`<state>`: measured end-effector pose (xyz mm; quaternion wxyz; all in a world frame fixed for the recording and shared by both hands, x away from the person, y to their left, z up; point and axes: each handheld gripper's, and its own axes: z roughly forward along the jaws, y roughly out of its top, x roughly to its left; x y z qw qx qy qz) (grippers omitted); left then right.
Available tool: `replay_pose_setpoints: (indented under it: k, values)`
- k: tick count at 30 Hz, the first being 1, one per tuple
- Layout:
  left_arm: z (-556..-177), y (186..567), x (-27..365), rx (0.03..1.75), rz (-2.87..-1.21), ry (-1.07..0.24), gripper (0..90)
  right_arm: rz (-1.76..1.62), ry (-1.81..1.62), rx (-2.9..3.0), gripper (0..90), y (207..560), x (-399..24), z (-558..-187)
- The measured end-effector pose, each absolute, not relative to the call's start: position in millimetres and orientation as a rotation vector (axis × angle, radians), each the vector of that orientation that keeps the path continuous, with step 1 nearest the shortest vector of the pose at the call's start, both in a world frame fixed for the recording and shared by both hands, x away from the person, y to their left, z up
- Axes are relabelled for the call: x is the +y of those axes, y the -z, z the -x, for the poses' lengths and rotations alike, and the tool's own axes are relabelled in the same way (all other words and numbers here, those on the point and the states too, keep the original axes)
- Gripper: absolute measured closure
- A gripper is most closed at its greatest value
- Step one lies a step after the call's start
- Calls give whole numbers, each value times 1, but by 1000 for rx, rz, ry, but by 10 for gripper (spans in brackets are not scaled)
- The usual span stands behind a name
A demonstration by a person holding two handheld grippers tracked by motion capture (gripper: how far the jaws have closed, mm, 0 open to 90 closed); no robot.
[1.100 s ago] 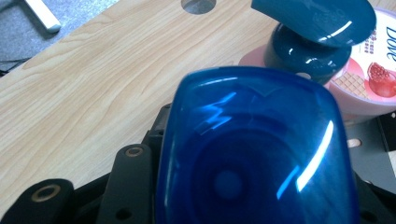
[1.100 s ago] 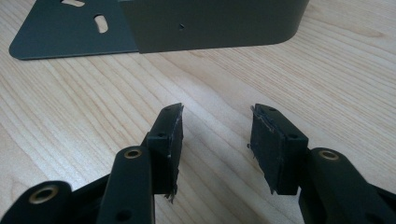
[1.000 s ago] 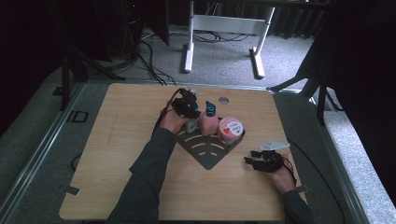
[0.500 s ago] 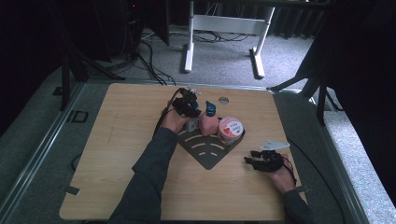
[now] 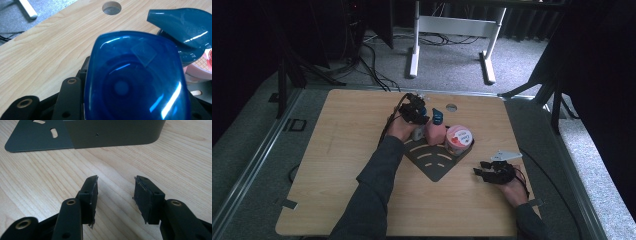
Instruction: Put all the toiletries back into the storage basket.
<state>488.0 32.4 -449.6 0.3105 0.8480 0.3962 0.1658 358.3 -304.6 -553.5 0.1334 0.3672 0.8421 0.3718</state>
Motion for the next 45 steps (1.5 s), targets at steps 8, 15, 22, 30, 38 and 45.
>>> replay_pose_setpoints:
  k: [8,15,22,30,38,45]
  values:
    - [-489,453,33,1052,-2232,-431,559,-1064,-1077,2442,535,553,-305,-358]
    - [-489,454,34,1052,-2221,-426,557,-1063,-1073,2442,535,553,-304,-358]
    - [-489,454,34,1060,-2223,-423,549,-1060,-1070,2442,533,553,-304,-358]
    - [-492,455,37,1078,-2233,-375,496,-1059,-1069,2443,533,553,-304,-358]
    - [-489,457,38,1076,-2226,-369,424,-1058,-1071,2444,527,553,-304,-358]
    - [-484,456,43,1079,-2209,-373,380,-1057,-1069,2444,525,553,-304,-358]
